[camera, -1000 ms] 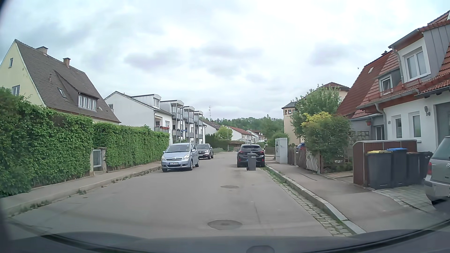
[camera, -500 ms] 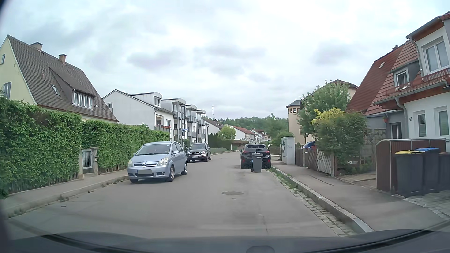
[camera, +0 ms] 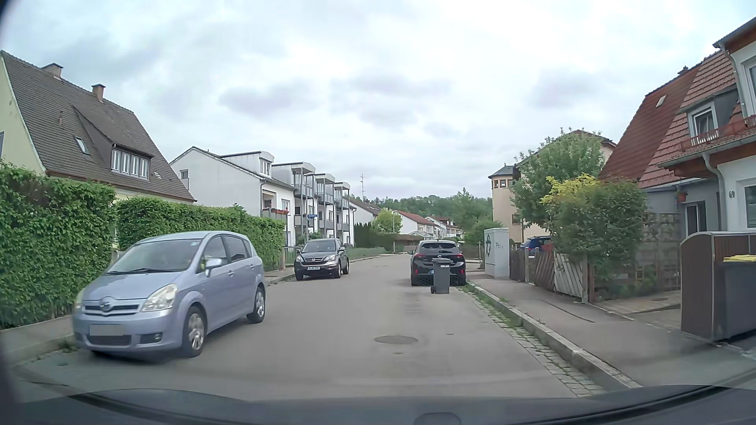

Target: Follow the waypoints while adhering to traffic rules and regulations

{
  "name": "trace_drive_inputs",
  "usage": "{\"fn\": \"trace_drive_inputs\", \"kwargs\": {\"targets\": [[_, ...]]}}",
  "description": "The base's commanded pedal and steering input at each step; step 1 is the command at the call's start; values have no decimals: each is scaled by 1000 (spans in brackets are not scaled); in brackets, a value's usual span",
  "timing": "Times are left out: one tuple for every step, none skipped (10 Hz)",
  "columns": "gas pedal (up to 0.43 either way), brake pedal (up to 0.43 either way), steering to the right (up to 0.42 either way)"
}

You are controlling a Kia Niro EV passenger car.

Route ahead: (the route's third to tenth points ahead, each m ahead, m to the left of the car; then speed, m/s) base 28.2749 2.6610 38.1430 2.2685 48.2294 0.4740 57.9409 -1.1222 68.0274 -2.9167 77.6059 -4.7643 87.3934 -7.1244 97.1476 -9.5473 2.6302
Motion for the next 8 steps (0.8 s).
{"fn": "trace_drive_inputs", "kwargs": {"targets": [[0, 0, -46], [0, 0, -46], [0, 0, -46], [0, 0, -46], [0, 0, -46], [0, 0, -46], [0, 0, -46], [0, 0, -46]]}}
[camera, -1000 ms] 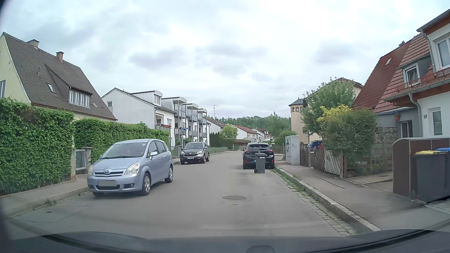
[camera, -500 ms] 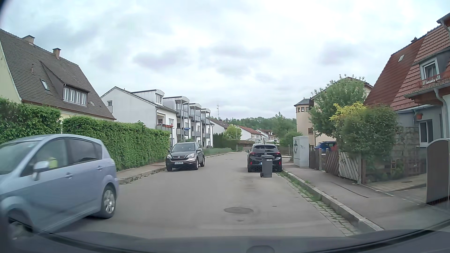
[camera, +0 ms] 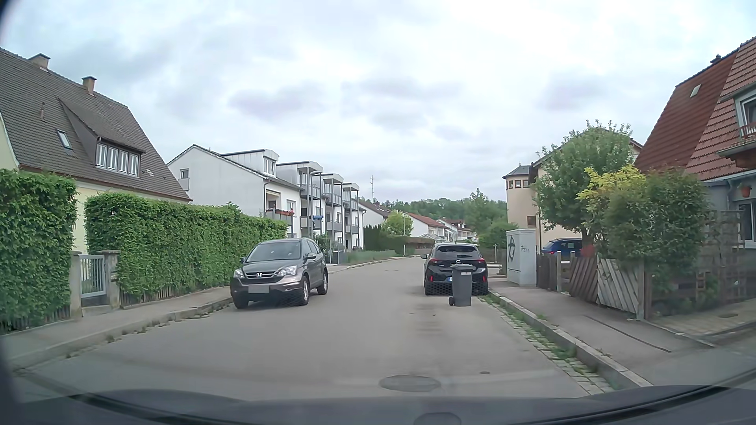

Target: Follow the waypoints while adhering to traffic rules and regulations

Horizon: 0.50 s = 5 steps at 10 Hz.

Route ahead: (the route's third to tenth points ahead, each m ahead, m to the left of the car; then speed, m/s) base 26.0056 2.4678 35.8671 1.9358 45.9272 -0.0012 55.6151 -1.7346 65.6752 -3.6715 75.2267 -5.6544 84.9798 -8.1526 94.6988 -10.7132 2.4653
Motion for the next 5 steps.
{"fn": "trace_drive_inputs", "kwargs": {"targets": [[0, 0, -46], [0, 0, -46], [0, 0, -46], [0, 0, -47], [0, 0, -52]]}}
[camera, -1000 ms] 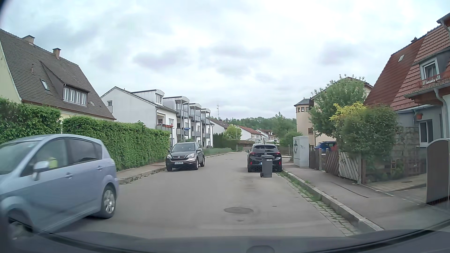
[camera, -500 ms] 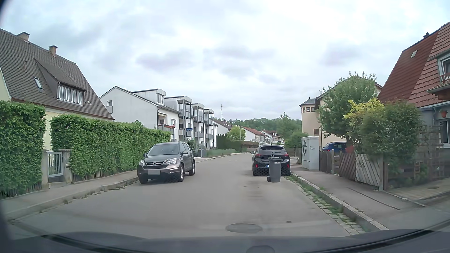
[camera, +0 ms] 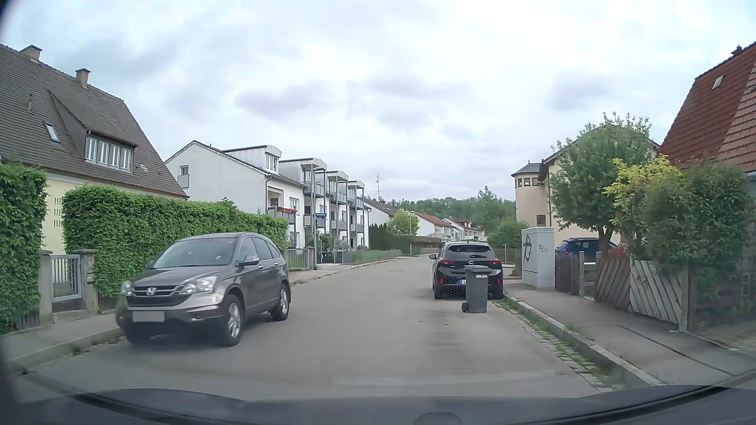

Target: Follow the waypoints while adhering to traffic rules and regulations

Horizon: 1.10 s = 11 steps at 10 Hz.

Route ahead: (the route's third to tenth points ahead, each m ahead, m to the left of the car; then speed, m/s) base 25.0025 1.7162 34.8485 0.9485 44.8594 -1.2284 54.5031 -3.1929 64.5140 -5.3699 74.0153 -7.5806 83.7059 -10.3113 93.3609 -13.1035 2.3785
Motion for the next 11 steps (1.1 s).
{"fn": "trace_drive_inputs", "kwargs": {"targets": [[8, 0, -60], [28, 0, -67], [59, 0, -73], [59, 0, -75], [59, 0, -75], [59, 0, -76], [67, 0, -77], [79, 0, -81], [79, 0, -87], [79, 0, -94], [79, 0, -100]]}}
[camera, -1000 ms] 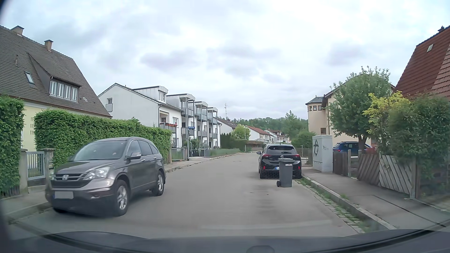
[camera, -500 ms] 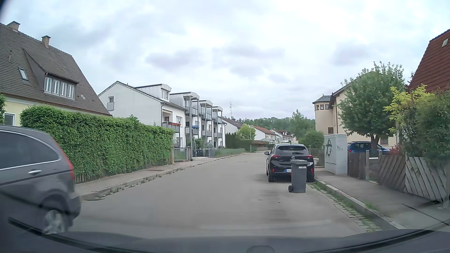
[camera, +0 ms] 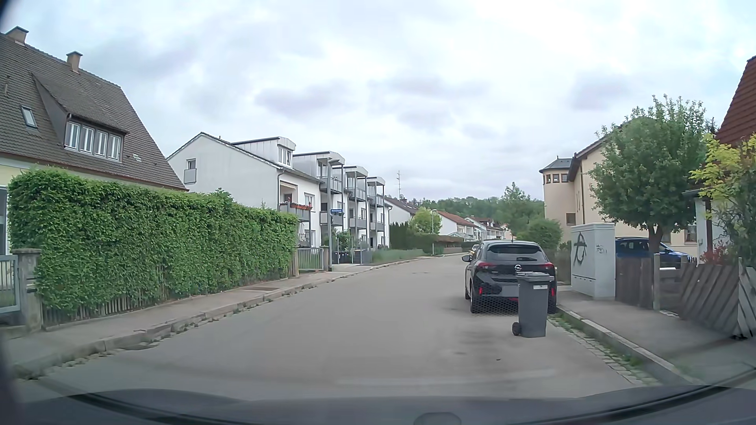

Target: Follow the waypoints while adhering to traffic rules and regulations

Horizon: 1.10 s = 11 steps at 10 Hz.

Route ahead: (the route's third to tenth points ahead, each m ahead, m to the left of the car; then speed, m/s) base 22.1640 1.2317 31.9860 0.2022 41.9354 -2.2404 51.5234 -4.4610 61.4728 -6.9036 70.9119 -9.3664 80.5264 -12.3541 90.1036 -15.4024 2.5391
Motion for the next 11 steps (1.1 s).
{"fn": "trace_drive_inputs", "kwargs": {"targets": [[79, 0, -105], [79, 0, -111], [79, 0, -119], [79, 0, -122], [67, 0, -123], [67, 0, -123], [67, 0, -123], [67, 0, -123], [67, 0, -123], [67, 0, -123], [67, 0, -122]]}}
